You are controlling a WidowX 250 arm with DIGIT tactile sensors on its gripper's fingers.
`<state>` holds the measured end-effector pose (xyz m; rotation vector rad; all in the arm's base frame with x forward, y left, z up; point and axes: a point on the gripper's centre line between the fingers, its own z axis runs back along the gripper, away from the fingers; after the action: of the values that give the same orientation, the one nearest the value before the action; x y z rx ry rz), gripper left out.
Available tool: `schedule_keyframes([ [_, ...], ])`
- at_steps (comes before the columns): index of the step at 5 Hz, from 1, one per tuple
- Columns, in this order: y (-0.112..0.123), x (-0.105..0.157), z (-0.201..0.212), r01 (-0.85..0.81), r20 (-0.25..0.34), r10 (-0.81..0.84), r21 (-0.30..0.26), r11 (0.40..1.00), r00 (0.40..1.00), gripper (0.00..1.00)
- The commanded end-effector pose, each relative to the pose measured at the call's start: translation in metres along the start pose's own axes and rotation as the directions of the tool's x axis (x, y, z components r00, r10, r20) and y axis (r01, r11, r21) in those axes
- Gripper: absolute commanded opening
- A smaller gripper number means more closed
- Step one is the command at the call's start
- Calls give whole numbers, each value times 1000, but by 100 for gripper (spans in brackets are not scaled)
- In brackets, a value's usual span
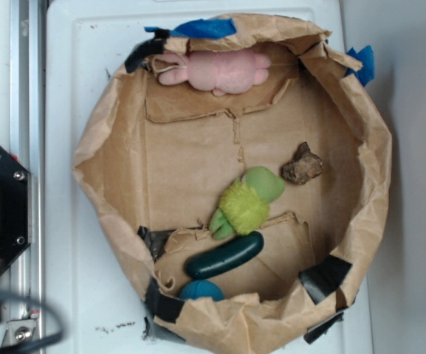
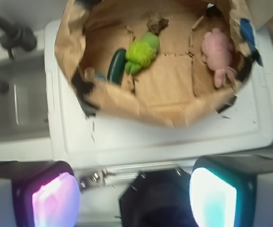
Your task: Grab the plastic pickle.
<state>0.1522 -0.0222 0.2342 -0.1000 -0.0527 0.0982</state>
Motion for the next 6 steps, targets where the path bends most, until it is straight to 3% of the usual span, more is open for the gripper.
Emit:
schedule_keyframes([
  [1, -4, 67, -20, -210, 76, 207, 33, 977, 975, 100],
  [2, -8, 114, -54, -335, 46, 335, -21, 942, 941, 100],
  [3, -5, 164, -84, -342, 67, 347, -75, 937, 935, 100],
  [4, -13, 210, -91, -270, 107, 277, -76, 960, 955, 100],
  [6, -13, 210, -91, -270, 107, 277, -76, 960, 955, 100],
])
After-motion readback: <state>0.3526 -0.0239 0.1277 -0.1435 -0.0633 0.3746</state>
